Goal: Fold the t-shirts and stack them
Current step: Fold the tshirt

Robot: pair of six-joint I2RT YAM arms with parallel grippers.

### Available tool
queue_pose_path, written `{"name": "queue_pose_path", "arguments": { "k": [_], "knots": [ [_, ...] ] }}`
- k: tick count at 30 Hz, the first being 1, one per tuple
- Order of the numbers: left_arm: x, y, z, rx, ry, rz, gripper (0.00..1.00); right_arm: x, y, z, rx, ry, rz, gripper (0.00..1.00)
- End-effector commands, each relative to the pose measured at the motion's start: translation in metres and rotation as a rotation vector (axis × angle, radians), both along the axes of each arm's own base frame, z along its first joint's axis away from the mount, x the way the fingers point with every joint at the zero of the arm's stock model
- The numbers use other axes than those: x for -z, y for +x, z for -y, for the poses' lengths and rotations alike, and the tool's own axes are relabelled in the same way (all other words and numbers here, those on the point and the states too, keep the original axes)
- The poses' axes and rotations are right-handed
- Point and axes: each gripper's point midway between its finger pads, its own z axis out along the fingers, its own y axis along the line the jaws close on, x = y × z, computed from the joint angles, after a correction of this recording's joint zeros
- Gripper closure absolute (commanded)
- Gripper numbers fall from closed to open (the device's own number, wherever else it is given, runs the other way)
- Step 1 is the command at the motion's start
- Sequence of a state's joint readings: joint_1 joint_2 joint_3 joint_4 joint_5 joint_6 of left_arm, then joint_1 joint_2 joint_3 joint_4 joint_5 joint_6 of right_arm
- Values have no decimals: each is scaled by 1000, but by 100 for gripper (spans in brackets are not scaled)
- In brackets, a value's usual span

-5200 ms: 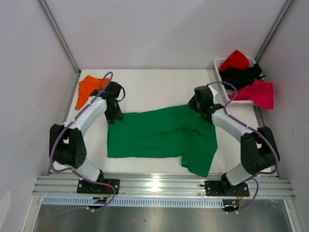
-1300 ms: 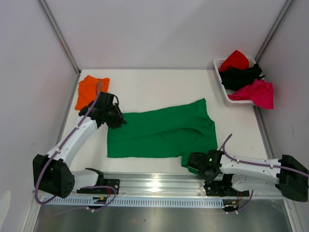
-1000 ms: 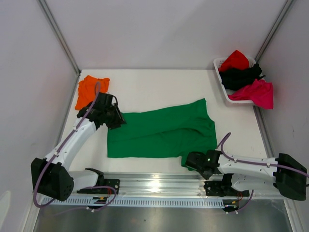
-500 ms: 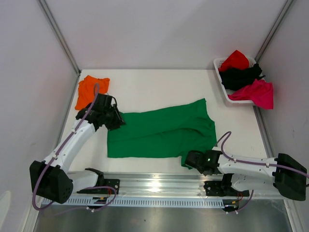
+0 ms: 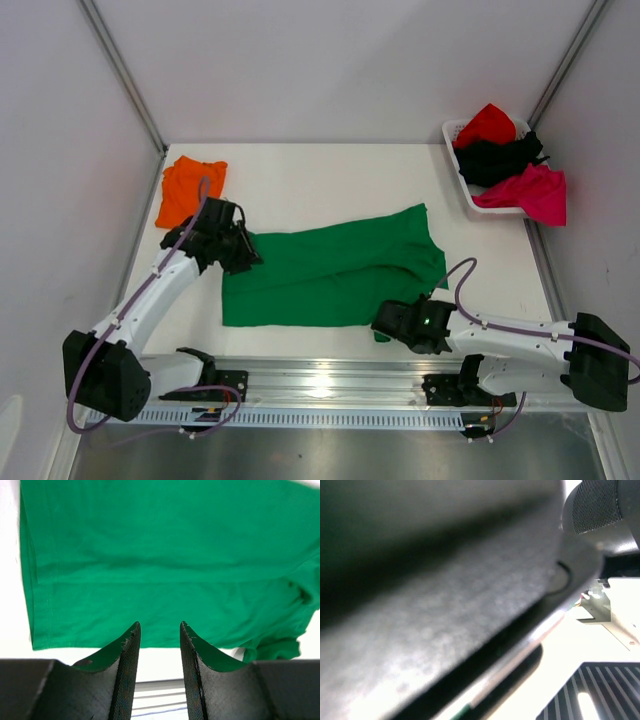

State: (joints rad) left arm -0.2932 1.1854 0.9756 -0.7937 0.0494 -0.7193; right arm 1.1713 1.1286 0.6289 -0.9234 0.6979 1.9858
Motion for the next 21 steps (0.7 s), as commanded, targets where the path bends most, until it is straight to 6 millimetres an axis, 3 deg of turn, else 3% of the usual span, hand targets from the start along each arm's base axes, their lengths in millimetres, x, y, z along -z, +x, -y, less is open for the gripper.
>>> {"name": "queue_pose_path", "arguments": {
  "k": [1,10,21],
  "knots": [
    [10,-19,9,-3,-46,-35,59,-13,13,3,100,45,78,100],
    [16,-49,1,-161,-106,-65,59,-16,18,3,77,58,92,100],
    [41,-85,-45,-605,-120,-52,57,-15,18,10,69,97,84,100]
  ]
}}
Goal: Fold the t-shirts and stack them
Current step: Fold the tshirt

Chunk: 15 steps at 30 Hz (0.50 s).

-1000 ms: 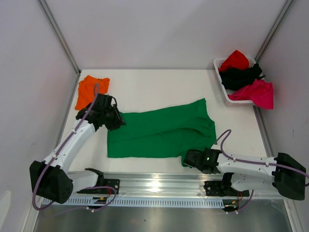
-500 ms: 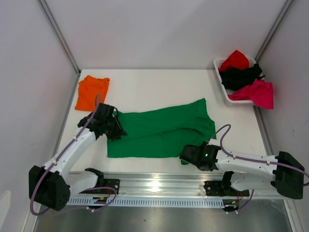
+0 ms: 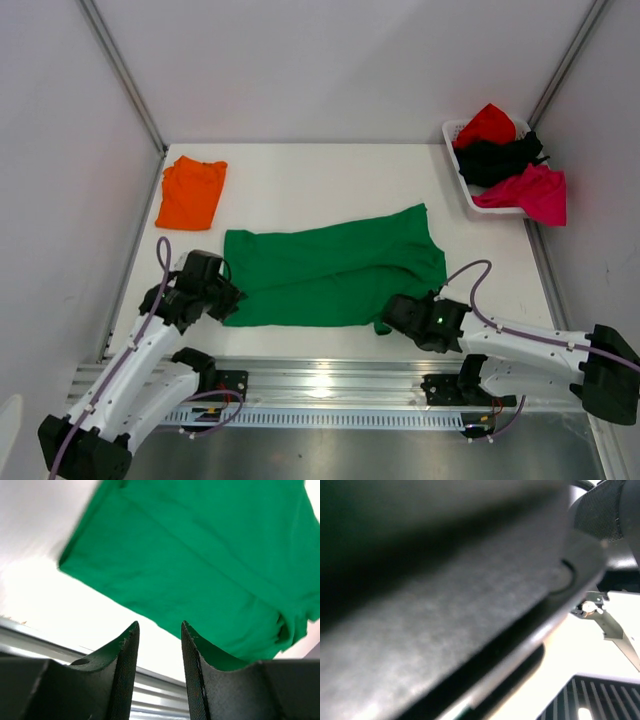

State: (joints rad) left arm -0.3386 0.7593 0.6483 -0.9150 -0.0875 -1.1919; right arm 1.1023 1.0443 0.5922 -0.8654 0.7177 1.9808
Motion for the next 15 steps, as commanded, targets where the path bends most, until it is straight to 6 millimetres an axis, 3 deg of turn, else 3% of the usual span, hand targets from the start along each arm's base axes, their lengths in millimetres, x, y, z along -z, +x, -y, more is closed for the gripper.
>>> {"name": "queue_pose_path", "arguments": {
  "k": [1,3,15],
  "knots": [
    [5,-6,-19,-187,16,-9,58,-6,3,3,-3,21,28,100],
    [9,-15,-29,-217,60,-47,57,-8,4,3,-14,25,34,100],
    [60,-47,-29,-215,100,-273,59,-3,10,-18,-83,57,14,100]
  ]
}}
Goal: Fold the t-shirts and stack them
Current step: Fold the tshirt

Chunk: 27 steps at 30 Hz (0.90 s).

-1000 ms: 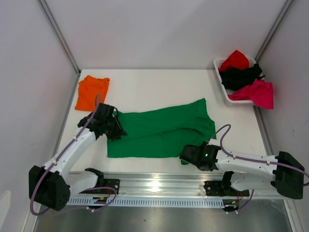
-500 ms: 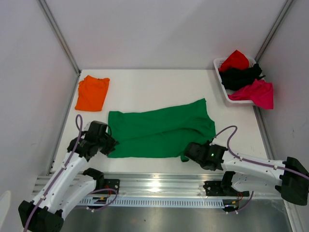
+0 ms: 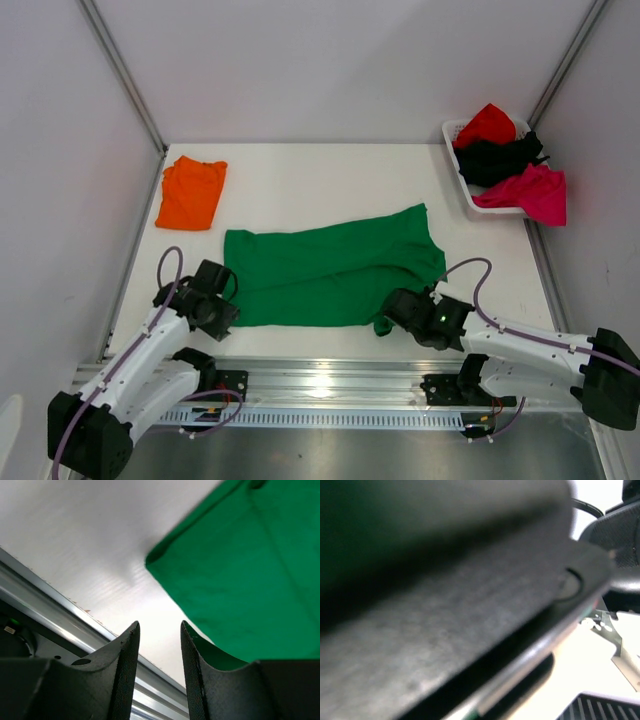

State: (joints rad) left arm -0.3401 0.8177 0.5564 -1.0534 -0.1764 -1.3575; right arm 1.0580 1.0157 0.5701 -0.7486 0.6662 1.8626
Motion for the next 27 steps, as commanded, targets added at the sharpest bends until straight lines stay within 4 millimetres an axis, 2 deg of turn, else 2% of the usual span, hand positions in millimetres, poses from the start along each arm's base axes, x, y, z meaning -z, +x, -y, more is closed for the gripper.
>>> {"name": "queue_pose_path", "arguments": {
  "k": [1,8,15,19,22,27],
  "knots": [
    [15,-10,-1,-37,0,-43,59,-2,4,-4,-21,8,10,100],
    [34,-25,-9,-60,24,-91,59,-5,7,2,-15,14,17,100],
    [27,-20,-12,-98,30,-45,59,-3,8,2,-27,12,8,100],
    [26,-13,-20,-190,26,54,59,-3,9,2,-33,6,9,100],
    [23,-14,-25,-230,23,95,58,-4,9,4,-34,5,7,100],
    [22,-26,-37,-251,89,35,58,-6,14,1,-45,14,13,100]
  ]
}}
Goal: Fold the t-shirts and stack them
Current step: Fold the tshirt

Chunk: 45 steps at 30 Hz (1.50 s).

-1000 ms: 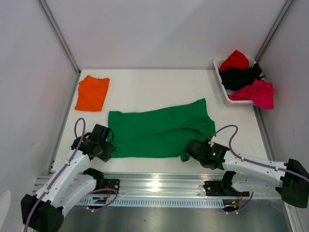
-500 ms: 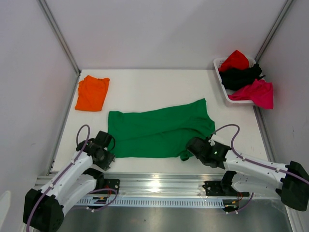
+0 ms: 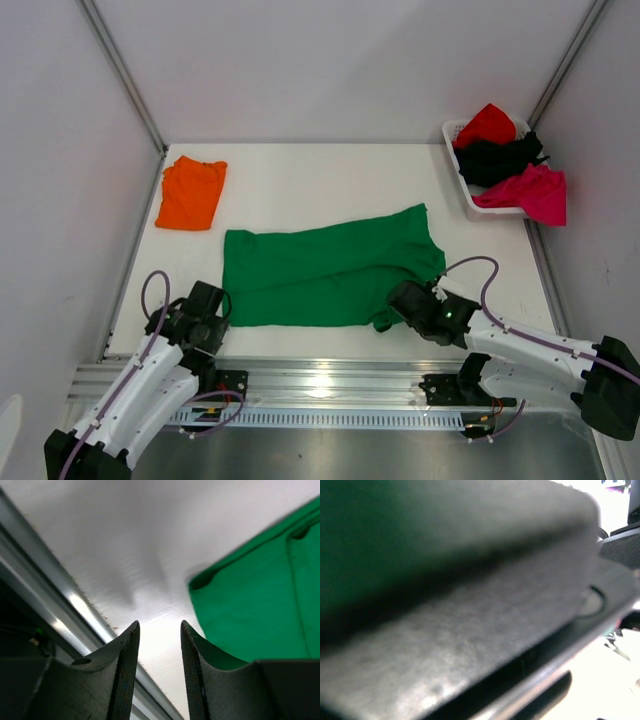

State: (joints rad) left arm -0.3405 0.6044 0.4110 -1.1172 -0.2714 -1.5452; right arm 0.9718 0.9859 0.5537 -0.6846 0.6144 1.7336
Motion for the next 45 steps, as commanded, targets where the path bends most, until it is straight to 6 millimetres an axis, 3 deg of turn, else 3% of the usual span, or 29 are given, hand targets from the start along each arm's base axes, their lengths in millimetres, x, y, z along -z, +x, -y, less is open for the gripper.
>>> {"name": "queue_pose_path", "arguments": {
  "k": [1,10,30,45],
  "knots": [
    [-2,-5,-12,-50,62,-42,58,-4,5,-4,-18,6,14,100],
    [-2,9,-13,-49,96,-29,58,-6,4,-1,-17,12,15,100],
    [22,33,-3,-48,38,98,58,-4,10,1,-28,1,1,100],
    [16,26,-5,-50,23,131,58,2,10,-12,-69,-2,-31,100]
  ]
}}
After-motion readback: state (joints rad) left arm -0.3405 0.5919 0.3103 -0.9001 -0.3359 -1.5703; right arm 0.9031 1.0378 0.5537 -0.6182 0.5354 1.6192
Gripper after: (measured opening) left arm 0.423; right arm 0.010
